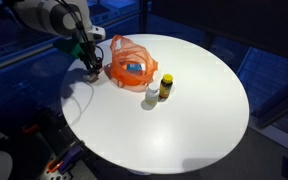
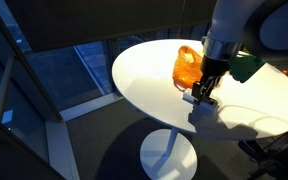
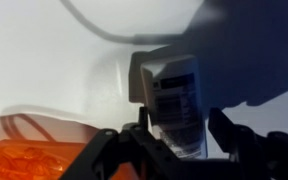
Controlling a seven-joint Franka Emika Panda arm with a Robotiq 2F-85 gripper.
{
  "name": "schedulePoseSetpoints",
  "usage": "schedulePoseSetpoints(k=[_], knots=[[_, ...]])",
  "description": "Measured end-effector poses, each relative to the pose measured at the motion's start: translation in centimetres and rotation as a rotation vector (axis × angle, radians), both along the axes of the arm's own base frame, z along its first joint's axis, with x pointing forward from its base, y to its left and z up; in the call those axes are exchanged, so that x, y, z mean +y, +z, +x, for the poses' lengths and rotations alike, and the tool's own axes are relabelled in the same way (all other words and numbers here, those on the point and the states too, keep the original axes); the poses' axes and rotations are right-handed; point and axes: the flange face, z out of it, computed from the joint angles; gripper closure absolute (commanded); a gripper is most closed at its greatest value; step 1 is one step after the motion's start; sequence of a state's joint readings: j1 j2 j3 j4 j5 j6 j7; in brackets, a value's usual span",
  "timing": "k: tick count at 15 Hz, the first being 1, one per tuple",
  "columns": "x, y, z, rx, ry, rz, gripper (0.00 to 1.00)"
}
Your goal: Pick up the white bottle on the left side of the table and put it in the orange plastic bag.
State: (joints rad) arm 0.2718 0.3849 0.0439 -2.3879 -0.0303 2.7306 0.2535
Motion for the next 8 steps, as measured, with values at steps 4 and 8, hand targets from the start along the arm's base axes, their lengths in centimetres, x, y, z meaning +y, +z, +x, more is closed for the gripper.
schedulePoseSetpoints(k=[4,8], knots=[[0.04,0.14,0.20,-0.005,0.000,0.001,0.75],[0.23,0.53,0.42,-0.013,0.002,0.005,0.75]])
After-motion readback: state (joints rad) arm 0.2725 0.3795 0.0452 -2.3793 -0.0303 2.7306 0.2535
